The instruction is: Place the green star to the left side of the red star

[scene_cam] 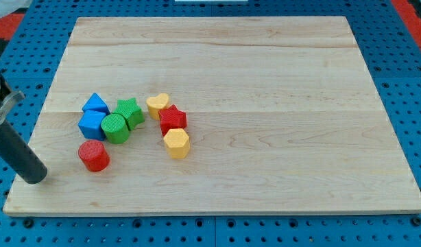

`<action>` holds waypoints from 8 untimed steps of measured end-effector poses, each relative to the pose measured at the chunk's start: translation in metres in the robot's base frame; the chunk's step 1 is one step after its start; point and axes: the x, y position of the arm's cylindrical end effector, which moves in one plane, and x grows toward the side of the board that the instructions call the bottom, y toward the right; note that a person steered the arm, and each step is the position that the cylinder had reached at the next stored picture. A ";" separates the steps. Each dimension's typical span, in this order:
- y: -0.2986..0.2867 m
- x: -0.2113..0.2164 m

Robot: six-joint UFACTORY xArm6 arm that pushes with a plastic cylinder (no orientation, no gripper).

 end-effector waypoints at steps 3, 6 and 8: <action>-0.047 -0.066; -0.002 -0.145; 0.078 -0.140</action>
